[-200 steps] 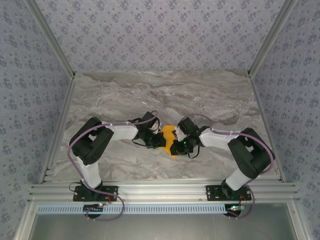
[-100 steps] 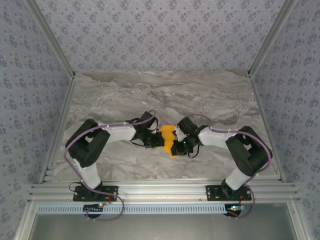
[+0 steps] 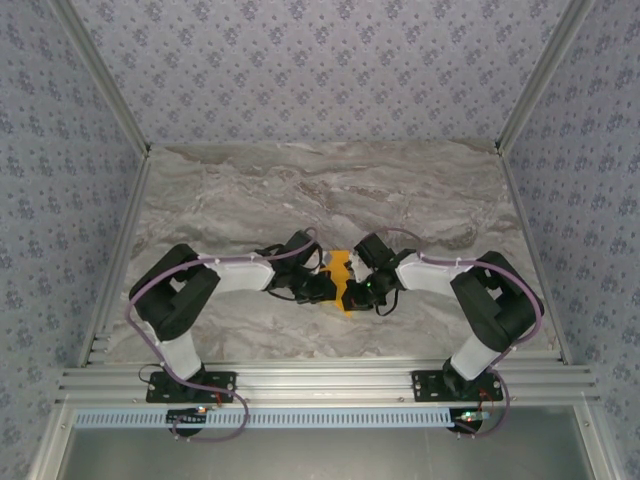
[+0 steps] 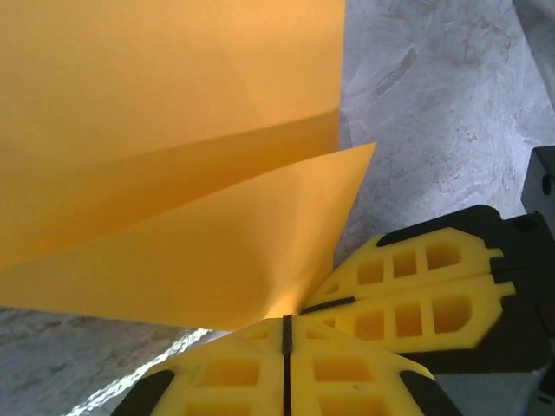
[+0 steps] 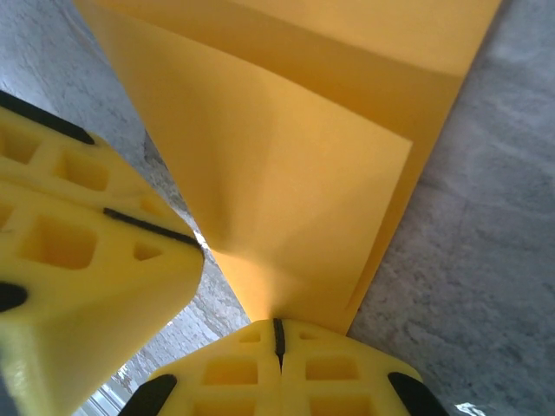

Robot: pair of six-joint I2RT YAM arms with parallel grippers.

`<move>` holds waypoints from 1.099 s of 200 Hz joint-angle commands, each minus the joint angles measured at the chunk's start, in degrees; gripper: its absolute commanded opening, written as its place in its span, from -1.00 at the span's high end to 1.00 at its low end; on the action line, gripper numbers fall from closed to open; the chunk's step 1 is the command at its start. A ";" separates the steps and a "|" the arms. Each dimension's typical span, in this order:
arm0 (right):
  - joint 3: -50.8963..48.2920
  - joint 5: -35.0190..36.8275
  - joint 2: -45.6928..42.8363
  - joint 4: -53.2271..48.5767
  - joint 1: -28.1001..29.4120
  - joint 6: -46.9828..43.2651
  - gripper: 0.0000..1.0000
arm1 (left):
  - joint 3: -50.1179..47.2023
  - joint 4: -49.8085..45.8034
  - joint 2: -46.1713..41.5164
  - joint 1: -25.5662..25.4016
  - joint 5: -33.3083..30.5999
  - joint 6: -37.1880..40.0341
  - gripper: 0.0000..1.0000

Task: Fold a paper plane with a square sheet of paper (fold left side to right side)
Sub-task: Third fold the triangle at the center of the table.

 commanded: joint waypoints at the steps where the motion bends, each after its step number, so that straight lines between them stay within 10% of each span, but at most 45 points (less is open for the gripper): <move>1: -1.56 8.16 4.12 -4.05 0.14 -1.23 0.96 | 0.26 1.98 1.90 -0.42 0.94 -0.99 0.86; 220: -1.03 10.31 4.52 -8.92 0.74 -3.27 0.96 | 2.58 -14.13 4.64 10.20 -15.08 11.64 0.90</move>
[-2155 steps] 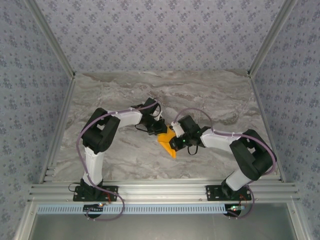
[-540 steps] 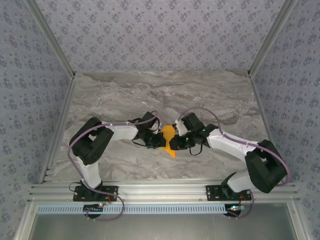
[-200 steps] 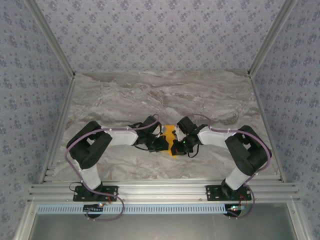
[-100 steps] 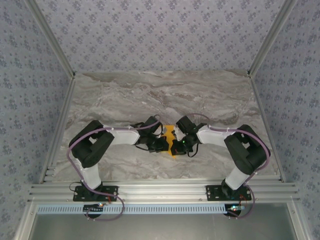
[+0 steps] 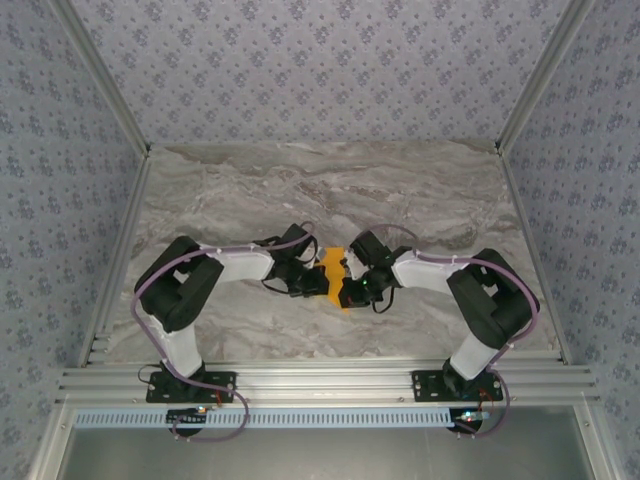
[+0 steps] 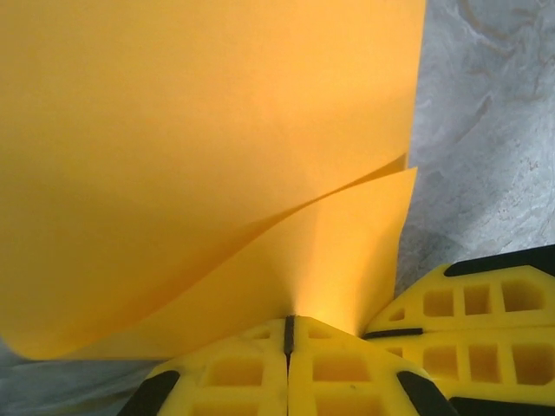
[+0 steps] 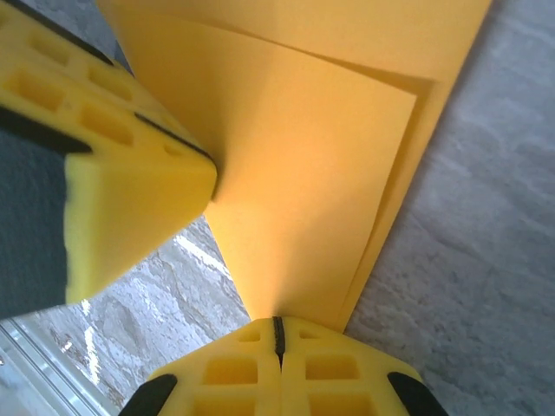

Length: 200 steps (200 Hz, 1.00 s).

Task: Fold a paper plane with a square sheet of paper (fold left side to right side)
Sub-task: Third fold the triangle at the center of the table.

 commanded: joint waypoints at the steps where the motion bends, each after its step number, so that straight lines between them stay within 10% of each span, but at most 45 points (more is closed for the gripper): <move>1: -3.11 8.42 3.12 -8.93 0.09 -0.92 0.96 | -0.89 -6.81 1.83 5.17 -13.39 3.17 0.90; 130: -2.65 6.68 3.02 -9.23 0.41 -1.51 0.96 | 3.19 -13.26 -2.02 13.04 -13.93 8.83 0.87; 200: -1.71 6.26 3.03 -8.29 0.81 -0.95 0.95 | 1.05 -6.43 -11.90 5.14 -6.74 2.88 0.80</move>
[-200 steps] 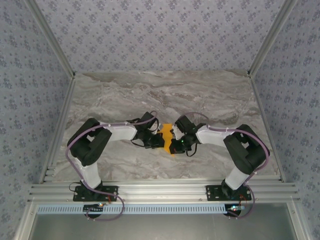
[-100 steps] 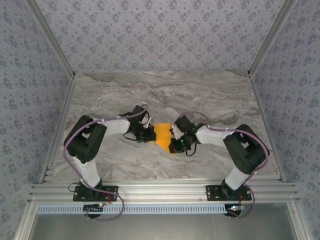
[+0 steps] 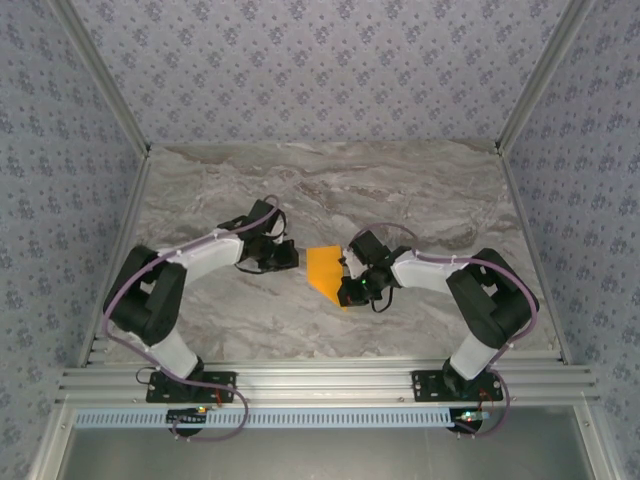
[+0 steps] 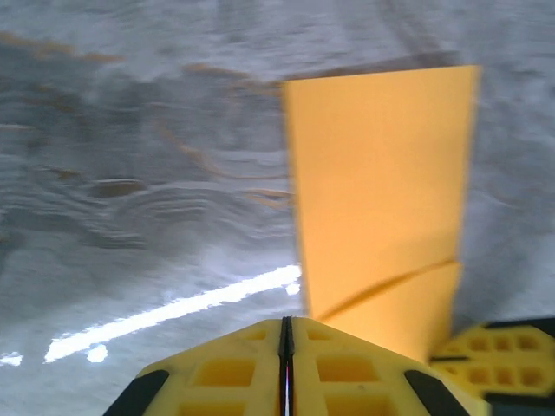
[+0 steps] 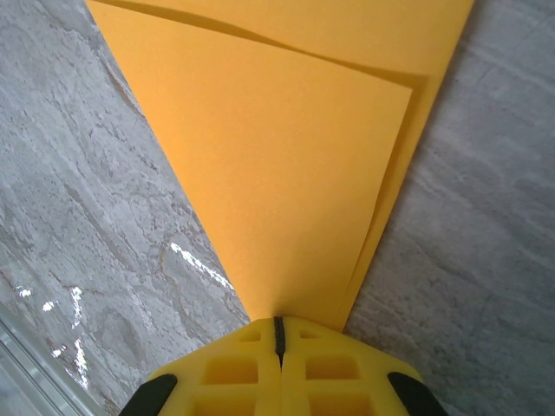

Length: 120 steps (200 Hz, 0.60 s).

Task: Fold a paper plane with a square sheet of paper (fold left side to right side)
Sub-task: Third fold the triangle at the center of the table.

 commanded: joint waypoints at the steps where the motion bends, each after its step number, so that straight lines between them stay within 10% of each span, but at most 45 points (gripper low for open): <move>1: -1.94 5.58 2.92 -9.30 0.42 -0.48 0.95 | -0.94 3.78 -1.35 -4.46 2.83 -3.18 0.80; 120: -0.40 4.23 -1.98 -8.46 1.21 1.19 0.94 | 2.09 6.20 12.54 -10.95 0.67 -4.16 0.80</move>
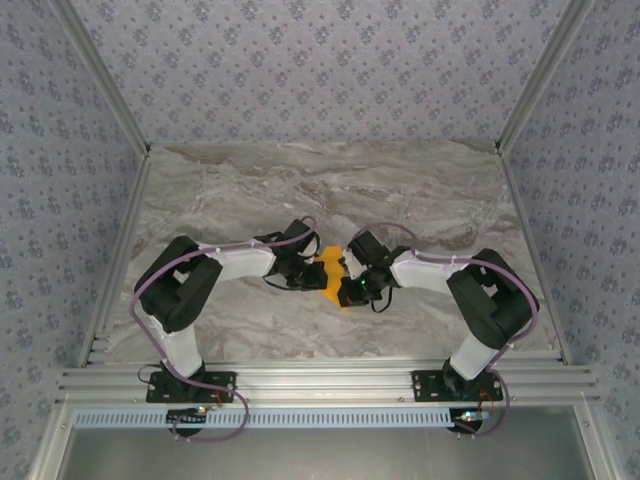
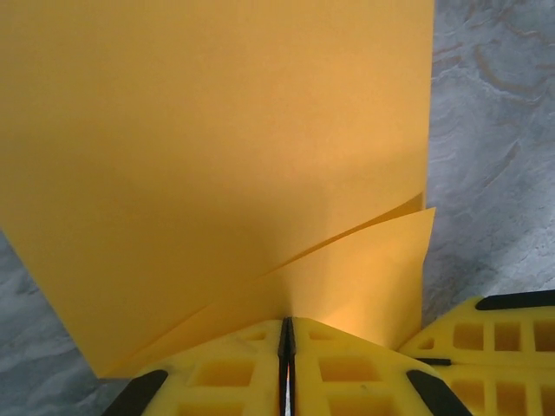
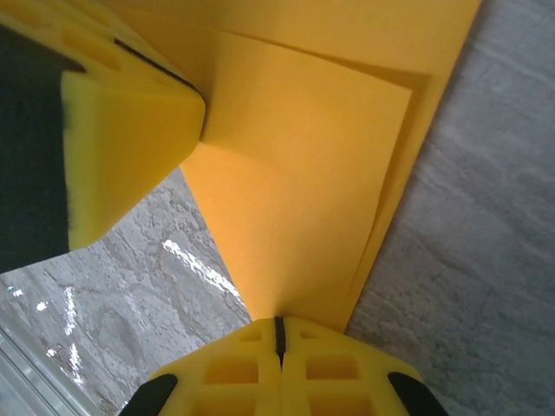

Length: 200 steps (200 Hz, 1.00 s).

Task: Fold a paper plane with a square sheet of paper (fold left side to right side)
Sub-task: Third fold the triangle at the center of the table.

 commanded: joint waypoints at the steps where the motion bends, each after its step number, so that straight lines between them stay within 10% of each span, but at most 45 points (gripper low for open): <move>1: -0.84 3.09 -1.56 -7.26 0.58 1.15 0.94 | 0.95 -0.33 2.32 -0.23 -2.26 -0.09 0.80; 200: -5.71 2.59 -4.38 -6.53 0.87 3.69 0.93 | 0.40 -2.72 2.31 -0.23 -5.12 0.67 0.81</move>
